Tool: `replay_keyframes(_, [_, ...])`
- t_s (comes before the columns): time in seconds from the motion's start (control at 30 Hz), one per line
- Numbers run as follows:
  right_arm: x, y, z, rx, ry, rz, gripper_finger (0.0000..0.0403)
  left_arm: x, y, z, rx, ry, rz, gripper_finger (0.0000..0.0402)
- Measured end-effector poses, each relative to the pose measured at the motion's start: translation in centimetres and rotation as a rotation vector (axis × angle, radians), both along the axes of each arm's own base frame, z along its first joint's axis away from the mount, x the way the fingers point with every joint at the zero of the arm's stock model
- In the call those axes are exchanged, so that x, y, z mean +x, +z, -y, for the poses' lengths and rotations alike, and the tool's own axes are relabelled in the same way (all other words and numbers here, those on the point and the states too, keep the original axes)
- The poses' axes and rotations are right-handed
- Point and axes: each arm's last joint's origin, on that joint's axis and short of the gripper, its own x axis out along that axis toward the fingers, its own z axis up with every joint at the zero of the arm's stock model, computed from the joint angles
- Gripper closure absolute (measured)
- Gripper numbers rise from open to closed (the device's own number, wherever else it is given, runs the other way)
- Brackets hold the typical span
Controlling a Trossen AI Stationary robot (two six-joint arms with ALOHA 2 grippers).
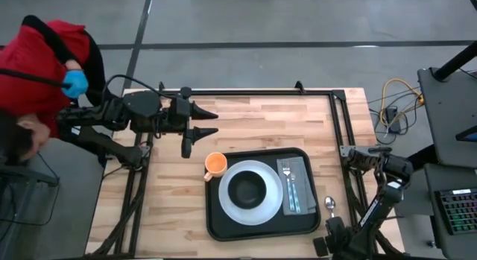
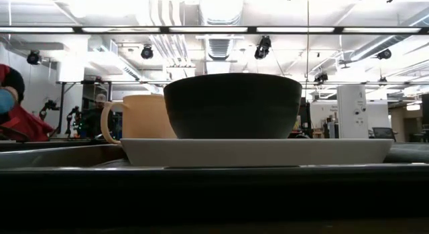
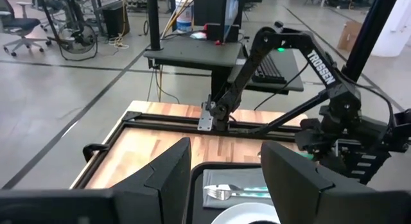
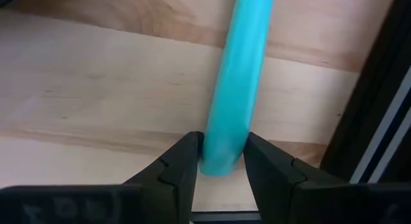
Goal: Set up tray
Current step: Put the blue spoon to the right of the white knife on the gray napkin
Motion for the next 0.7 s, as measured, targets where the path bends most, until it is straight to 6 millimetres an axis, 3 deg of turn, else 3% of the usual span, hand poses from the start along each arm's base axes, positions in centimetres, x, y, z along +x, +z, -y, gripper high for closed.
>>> replay_keyframes(0.17, [0.1, -0.3, -0.1, 0.001, 0.032, 0.011, 0.0291, 0.0, 0.3, 0.0, -0.003, 0.000, 0.028, 0.0232])
replay_keyframes(0.4, [0.1, 0.1, 0.0, 0.017, 0.060, 0.018, 0.0341, 0.0, 0.3, 0.0, -0.004, 0.001, 0.033, 0.0232])
replay_keyframes(0.7, [0.8, 2.9, 0.9, -0.087, 0.044, -0.055, 0.0341, 0.1, 0.3, 0.0, -0.004, -0.002, 0.032, 0.0232])
